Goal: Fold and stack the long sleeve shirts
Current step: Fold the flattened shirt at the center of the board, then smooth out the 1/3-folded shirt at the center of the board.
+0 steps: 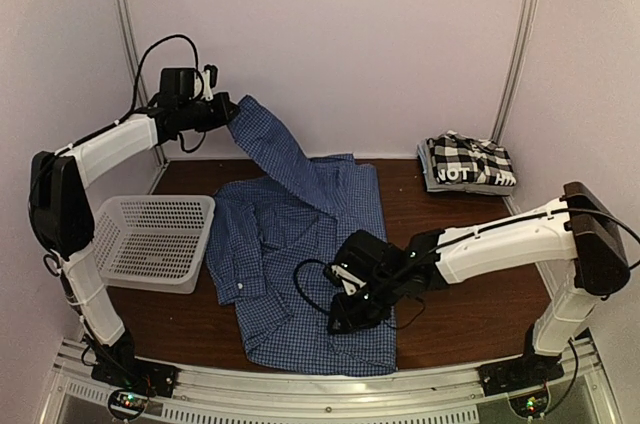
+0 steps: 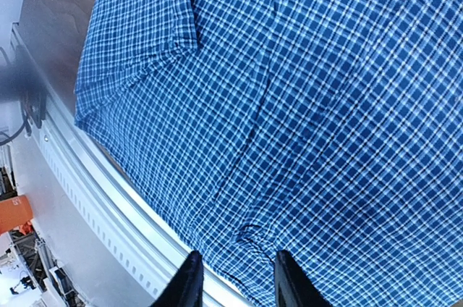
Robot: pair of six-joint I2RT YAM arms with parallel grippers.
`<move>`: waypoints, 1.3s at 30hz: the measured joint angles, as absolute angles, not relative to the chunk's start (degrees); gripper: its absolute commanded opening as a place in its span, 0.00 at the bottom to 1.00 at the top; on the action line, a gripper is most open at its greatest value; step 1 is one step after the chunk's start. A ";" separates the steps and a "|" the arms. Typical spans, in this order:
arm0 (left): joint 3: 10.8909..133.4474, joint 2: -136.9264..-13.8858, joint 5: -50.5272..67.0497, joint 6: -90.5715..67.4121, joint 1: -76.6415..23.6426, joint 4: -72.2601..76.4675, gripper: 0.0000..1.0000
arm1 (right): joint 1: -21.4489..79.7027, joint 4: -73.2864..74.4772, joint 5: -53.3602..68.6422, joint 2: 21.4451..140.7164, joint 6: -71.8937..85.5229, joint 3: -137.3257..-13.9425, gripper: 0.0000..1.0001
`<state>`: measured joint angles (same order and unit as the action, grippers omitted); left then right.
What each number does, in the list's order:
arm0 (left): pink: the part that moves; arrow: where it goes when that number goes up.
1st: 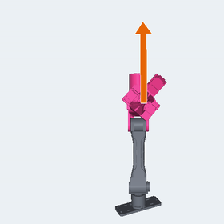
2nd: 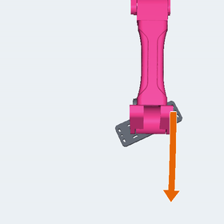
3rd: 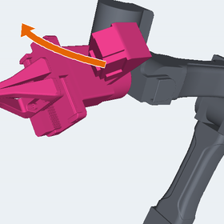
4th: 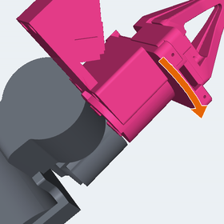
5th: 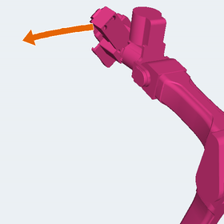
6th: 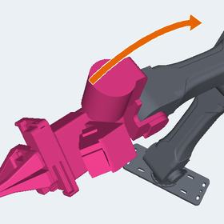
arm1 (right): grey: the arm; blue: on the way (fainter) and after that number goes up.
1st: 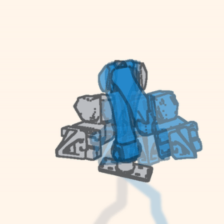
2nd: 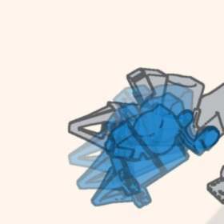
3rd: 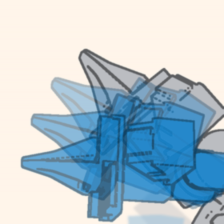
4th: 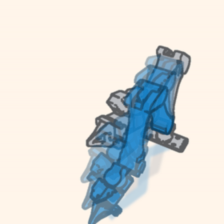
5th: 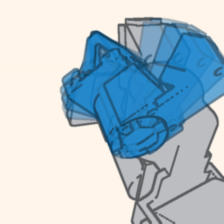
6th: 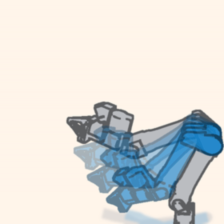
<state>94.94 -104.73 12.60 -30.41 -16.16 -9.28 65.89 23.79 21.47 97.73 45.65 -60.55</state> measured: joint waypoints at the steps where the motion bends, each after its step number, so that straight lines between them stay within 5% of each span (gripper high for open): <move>1: 94.76 -104.73 13.06 -30.35 -16.16 -9.04 0.00 | 65.58 23.97 21.34 97.73 45.08 -60.88 0.42; 14: 82.61 -100.77 19.77 -30.52 -16.19 -2.28 0.00 | 42.37 21.04 17.76 96.73 37.65 -72.20 0.27; 31: 66.70 -82.30 23.44 -30.46 -19.00 4.36 0.00 | 29.15 12.64 24.34 135.52 36.16 -110.80 0.12; 39: 65.89 -83.07 23.42 -30.48 -20.47 3.99 0.00 | 28.56 10.90 27.49 143.83 38.79 -115.00 0.12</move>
